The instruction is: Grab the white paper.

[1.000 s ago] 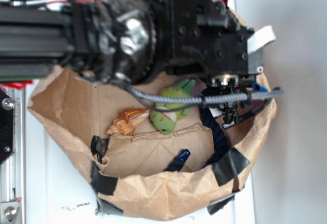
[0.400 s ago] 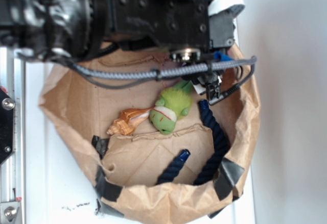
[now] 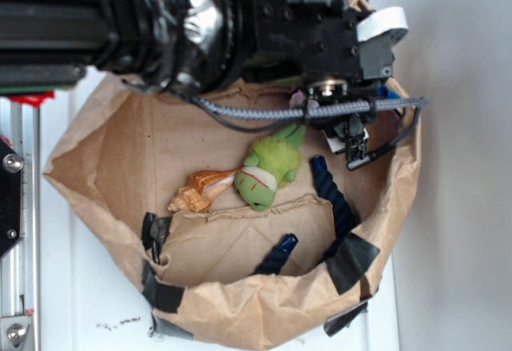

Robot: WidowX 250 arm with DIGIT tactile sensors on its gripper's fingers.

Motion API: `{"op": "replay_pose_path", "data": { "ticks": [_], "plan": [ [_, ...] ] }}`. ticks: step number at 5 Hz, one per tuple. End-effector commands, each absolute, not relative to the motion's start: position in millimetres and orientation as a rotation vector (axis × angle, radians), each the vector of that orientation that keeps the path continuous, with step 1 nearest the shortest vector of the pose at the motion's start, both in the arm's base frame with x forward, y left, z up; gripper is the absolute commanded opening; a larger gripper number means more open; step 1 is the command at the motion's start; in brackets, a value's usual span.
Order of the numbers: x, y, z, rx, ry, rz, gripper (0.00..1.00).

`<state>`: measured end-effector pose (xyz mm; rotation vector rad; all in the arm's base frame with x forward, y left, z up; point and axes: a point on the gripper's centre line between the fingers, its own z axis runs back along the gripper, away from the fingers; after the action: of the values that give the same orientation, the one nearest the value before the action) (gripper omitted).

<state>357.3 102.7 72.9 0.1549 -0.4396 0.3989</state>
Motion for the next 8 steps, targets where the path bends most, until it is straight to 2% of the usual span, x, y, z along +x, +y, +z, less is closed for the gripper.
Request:
{"op": "replay_pose_path", "data": {
  "ticks": [1, 2, 4, 5, 6, 7, 8],
  "plan": [
    [362.3, 109.5, 104.2, 0.108, -0.512, 0.333, 1.00],
    [368.1, 121.0, 104.3, 0.060, -0.479, 0.337, 0.00],
    [363.2, 117.7, 105.3, 0.074, -0.501, 0.338, 0.00],
    [360.8, 116.6, 105.9, 0.048, -0.499, 0.290, 0.00],
    [387.5, 123.0, 96.8, 0.034, -0.372, 0.292, 0.00],
    [341.4, 72.6, 141.9, -0.044, -0.255, 0.233, 0.00],
    [288.8, 59.6, 191.5, -0.044, -0.256, 0.164, 0.00]
  ]
}}
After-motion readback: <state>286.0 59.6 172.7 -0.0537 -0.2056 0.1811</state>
